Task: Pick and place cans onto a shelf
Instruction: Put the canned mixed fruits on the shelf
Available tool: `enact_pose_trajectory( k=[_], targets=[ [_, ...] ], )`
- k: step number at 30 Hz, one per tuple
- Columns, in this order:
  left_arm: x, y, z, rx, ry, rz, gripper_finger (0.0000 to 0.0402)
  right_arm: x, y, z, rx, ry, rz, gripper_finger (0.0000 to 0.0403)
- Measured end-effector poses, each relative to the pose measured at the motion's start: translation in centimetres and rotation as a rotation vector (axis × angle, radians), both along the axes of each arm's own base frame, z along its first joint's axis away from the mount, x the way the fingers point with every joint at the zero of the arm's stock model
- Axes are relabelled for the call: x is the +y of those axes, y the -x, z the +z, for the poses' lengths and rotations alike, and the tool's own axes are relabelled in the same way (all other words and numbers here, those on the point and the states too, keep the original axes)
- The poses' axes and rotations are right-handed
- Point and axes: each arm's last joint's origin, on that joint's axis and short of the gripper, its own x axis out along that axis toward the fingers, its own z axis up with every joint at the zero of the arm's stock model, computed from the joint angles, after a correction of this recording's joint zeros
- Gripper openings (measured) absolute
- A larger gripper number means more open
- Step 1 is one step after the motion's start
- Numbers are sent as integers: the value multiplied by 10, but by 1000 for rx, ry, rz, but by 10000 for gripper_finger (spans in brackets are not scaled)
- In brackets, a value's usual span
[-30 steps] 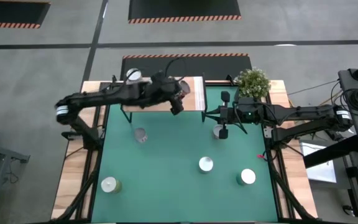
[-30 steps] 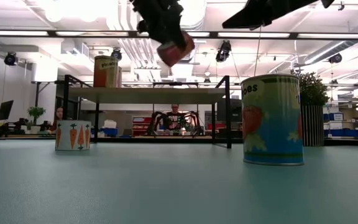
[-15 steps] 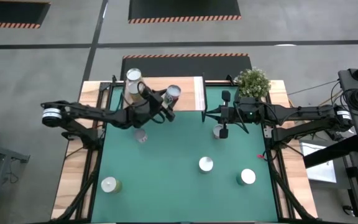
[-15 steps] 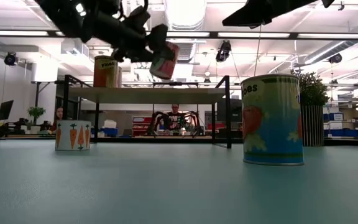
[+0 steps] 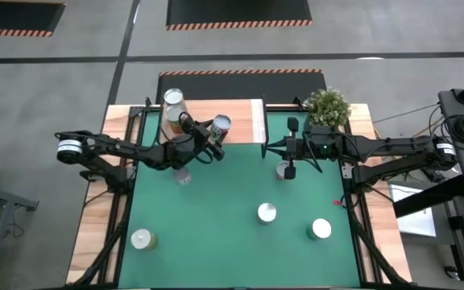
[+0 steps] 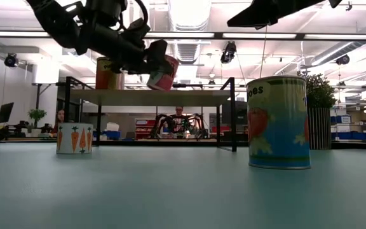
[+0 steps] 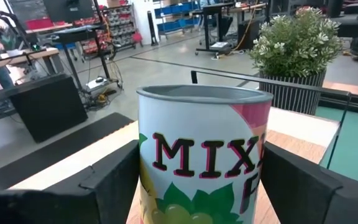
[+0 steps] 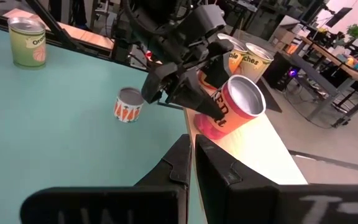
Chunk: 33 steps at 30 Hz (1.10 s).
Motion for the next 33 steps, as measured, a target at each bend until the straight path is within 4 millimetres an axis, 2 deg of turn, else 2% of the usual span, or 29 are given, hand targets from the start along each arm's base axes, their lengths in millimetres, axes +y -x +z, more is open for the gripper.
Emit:
enact_pose_trajectory(
  k=[11,17,26,33],
  targets=[
    [1,2,-2,0,9,55,338,0,0,0,0,-2,0,12],
    [-1,3,2,-33,25,49,348,0,0,0,0,-6,-1,12],
    [-26,16,30,-109,30,-30,346,0,0,0,1,-6,-1,12],
    [-33,36,59,-189,25,-8,344,0,0,0,0,-6,-1,12]
  ],
)
